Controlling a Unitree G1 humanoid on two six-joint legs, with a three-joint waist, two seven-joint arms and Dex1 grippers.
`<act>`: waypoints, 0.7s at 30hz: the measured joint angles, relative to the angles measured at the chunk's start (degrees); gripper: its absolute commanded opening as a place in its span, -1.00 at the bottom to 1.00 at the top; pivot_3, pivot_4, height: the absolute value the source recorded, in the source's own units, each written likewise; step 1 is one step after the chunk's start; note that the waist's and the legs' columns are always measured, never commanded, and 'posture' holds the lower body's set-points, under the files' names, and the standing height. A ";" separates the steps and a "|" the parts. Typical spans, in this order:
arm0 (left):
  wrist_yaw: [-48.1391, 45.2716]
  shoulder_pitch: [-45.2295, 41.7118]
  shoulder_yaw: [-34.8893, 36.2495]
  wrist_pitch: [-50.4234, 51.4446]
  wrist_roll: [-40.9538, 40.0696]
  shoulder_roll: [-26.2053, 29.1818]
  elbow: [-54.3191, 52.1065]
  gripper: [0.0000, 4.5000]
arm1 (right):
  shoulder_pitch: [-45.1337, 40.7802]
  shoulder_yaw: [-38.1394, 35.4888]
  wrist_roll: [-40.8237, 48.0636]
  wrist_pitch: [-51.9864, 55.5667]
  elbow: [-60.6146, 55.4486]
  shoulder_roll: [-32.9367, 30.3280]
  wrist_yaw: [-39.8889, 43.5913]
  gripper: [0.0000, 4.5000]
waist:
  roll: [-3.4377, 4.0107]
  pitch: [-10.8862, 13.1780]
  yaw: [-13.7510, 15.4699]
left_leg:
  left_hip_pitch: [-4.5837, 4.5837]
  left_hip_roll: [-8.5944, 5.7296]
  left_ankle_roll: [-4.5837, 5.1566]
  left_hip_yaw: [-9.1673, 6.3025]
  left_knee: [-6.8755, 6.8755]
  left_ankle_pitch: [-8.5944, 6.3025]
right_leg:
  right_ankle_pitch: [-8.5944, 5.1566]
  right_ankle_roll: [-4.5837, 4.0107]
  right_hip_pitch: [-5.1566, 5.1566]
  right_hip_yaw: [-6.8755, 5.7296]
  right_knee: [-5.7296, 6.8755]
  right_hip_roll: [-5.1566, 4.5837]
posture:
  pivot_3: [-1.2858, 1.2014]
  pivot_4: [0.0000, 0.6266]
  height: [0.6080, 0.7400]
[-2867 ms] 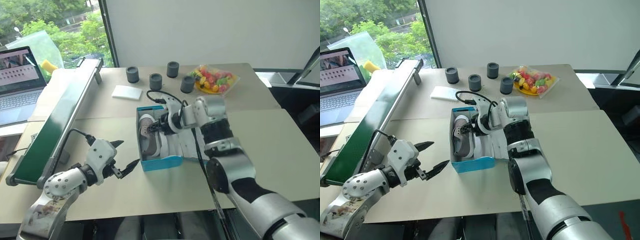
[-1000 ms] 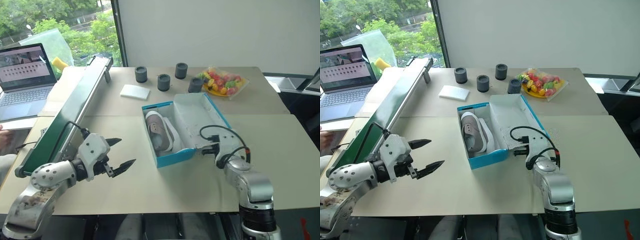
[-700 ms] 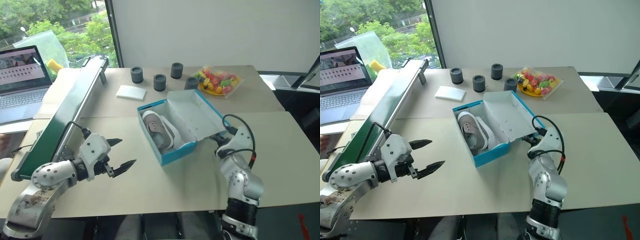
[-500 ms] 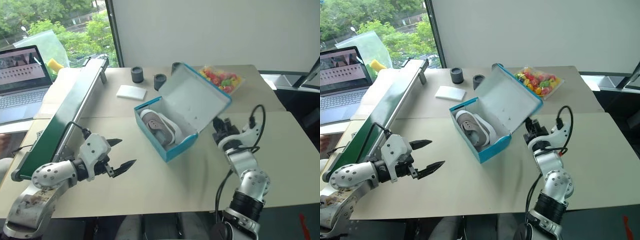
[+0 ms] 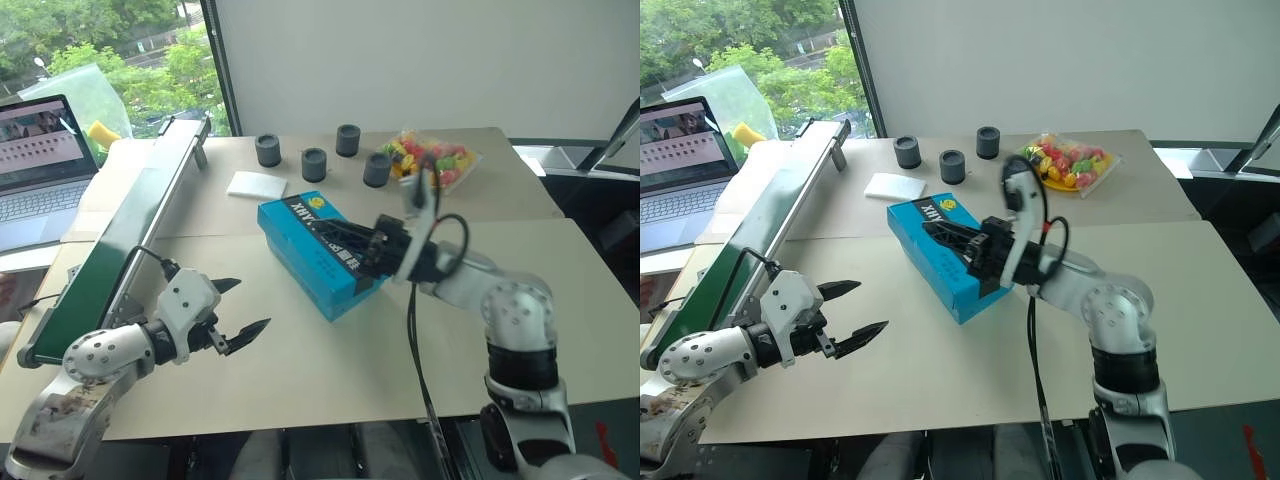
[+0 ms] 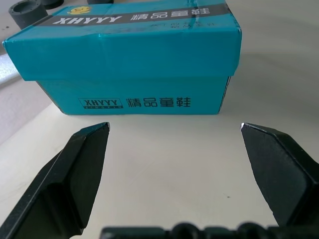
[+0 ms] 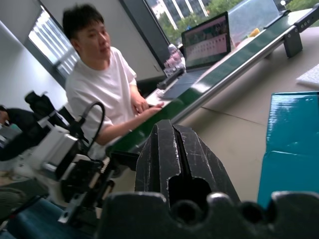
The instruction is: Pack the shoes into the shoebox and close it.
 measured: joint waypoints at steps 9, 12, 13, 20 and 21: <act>2.32 2.06 0.21 1.18 0.03 -0.58 -2.21 1.00 | -9.99 15.00 -28.14 -17.04 31.10 7.21 6.83 -0.99 | -0.04 -0.03 0.83 | -0.36 -0.09 -0.02 -0.18 -0.01 -0.03 | 0.03 0.05 -0.23 -0.07 -0.07 -0.22 | 0.03 -0.52 1.00; 3.30 3.45 0.77 1.47 -0.01 -1.05 -3.70 1.00 | -7.79 18.65 -32.49 -18.63 30.94 6.47 11.45 -0.99 | -0.02 -0.05 1.23 | -0.18 -0.07 -0.02 -0.30 -0.02 -0.03 | 0.03 0.04 -0.11 -0.06 -0.04 -0.25 | 0.03 -0.52 1.00; 3.52 3.61 1.06 1.53 -0.01 -1.13 -3.85 1.00 | -7.22 19.01 -33.48 -18.63 30.47 6.26 12.50 -0.99 | -0.06 -0.09 1.33 | -0.04 -0.06 -0.02 -0.32 -0.02 -0.03 | 0.03 0.04 0.03 -0.08 -0.03 -0.23 | 0.03 -0.52 1.00; 6.69 4.19 2.97 2.58 -0.68 -4.07 -4.87 1.00 | -4.40 15.94 -35.90 -17.66 28.91 8.04 14.80 -0.99 | -0.10 -0.23 1.29 | 0.96 0.00 -0.03 -0.31 -0.10 -0.04 | -0.18 0.20 1.07 -0.14 -0.23 -0.14 | 0.03 -0.52 1.00; 7.65 3.80 3.07 3.04 -1.05 -4.87 -4.87 1.00 | -4.52 14.01 -35.86 -17.02 29.81 8.94 14.51 -0.99 | -0.12 -0.24 1.25 | 0.97 -0.02 -0.03 -0.32 -0.10 -0.03 | -0.17 0.20 1.06 -0.13 -0.21 -0.11 | 0.03 -0.52 1.00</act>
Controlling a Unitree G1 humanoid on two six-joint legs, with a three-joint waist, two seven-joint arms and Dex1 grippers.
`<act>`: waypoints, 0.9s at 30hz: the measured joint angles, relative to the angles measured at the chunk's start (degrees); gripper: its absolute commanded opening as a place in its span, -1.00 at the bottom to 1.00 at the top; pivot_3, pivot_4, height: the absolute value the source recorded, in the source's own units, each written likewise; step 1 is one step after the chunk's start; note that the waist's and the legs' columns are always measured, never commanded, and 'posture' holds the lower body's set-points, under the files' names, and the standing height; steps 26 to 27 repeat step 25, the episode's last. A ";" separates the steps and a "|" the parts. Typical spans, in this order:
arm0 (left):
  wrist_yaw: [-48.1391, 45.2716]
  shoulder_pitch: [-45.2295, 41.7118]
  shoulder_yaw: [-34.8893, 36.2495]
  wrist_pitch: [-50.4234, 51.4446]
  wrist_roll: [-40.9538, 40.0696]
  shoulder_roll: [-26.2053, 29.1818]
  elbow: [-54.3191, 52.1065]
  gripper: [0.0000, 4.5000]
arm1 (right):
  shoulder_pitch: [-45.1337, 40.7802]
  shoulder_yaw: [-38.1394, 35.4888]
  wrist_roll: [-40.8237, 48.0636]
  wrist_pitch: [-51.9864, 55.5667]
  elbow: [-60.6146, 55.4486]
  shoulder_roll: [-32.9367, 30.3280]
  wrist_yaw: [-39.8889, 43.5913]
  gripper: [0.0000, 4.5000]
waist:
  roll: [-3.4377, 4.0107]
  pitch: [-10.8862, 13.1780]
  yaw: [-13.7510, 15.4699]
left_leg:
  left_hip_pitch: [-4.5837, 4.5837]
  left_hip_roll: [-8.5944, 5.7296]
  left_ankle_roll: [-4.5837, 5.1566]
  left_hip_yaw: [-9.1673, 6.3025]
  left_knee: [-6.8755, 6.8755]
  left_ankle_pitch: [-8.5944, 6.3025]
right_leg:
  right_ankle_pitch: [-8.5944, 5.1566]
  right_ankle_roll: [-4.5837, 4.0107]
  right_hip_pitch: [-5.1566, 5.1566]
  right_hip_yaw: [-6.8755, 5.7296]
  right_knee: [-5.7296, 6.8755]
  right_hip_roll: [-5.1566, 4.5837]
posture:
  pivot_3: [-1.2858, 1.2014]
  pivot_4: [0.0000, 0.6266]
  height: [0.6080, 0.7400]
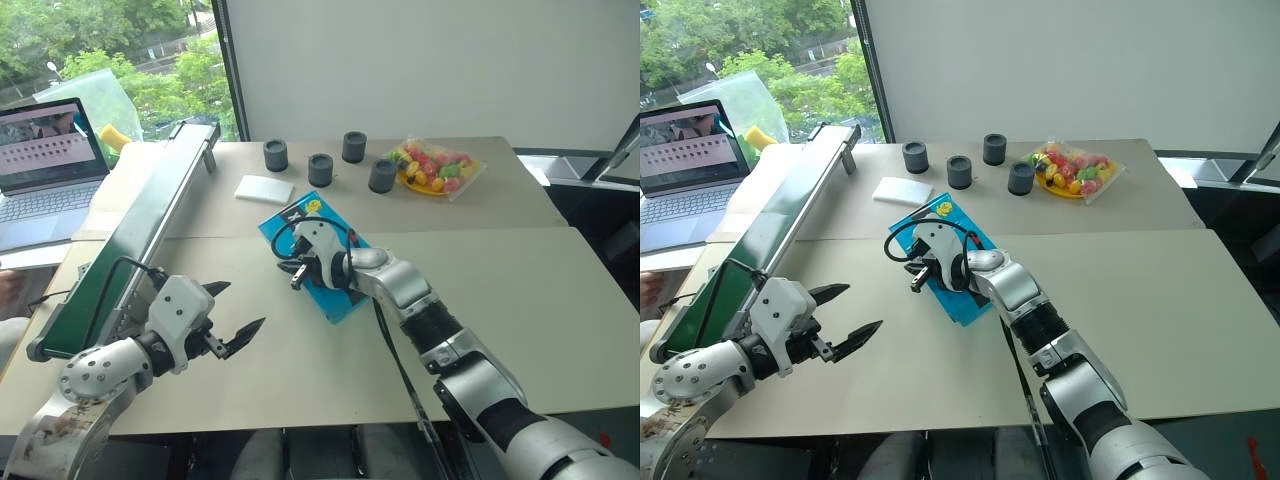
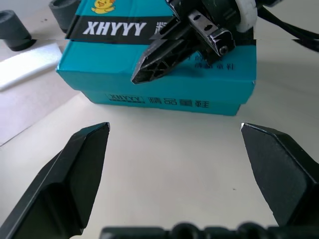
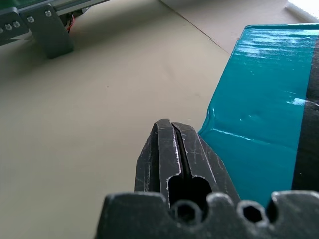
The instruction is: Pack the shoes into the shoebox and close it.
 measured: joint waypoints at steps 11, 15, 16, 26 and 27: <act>12.54 -6.89 3.65 4.33 -2.39 -10.44 0.44 1.00 | -5.79 -23.86 7.01 3.43 2.95 -1.28 -9.62 -0.99 | 0.00 0.04 0.46 | -0.54 -0.09 0.00 -0.02 0.00 -0.01 | 0.19 -0.16 -0.40 -0.05 -0.02 -0.09 | 0.03 -0.52 1.00; 18.11 -7.71 4.22 5.66 -2.70 -14.82 0.43 1.00 | -3.62 -27.69 7.83 5.69 -2.41 -4.89 -11.80 -0.99 | 0.00 0.04 0.32 | -0.74 -0.09 0.02 0.04 -0.02 -0.07 | 0.17 -0.13 -0.57 -0.02 -0.07 -0.10 | 0.03 -0.52 1.00; 19.17 -7.58 3.99 5.81 -2.62 -15.46 0.43 1.00 | -2.47 -28.33 8.01 6.48 -4.06 -5.68 -12.43 -0.99 | -0.01 0.04 0.25 | -0.85 -0.09 0.02 0.05 0.00 -0.07 | 0.17 -0.14 -0.72 0.02 0.00 -0.10 | 0.03 -0.52 1.00; 27.69 -5.66 4.04 5.26 1.17 -22.22 1.87 1.00 | 6.91 -26.93 0.87 8.82 -13.70 -13.13 -19.44 -0.99 | -0.02 0.03 0.03 | -1.07 -0.12 0.01 0.26 0.07 -0.05 | 0.18 -0.15 -1.02 0.13 0.13 -0.06 | 0.03 -0.52 1.00; 27.69 -5.66 4.04 5.26 1.17 -22.22 1.87 1.00 | 6.91 -26.93 0.87 8.82 -13.70 -13.13 -19.44 -0.99 | -0.02 0.03 0.03 | -1.07 -0.12 0.01 0.26 0.07 -0.05 | 0.18 -0.15 -1.02 0.13 0.13 -0.06 | 0.03 -0.52 1.00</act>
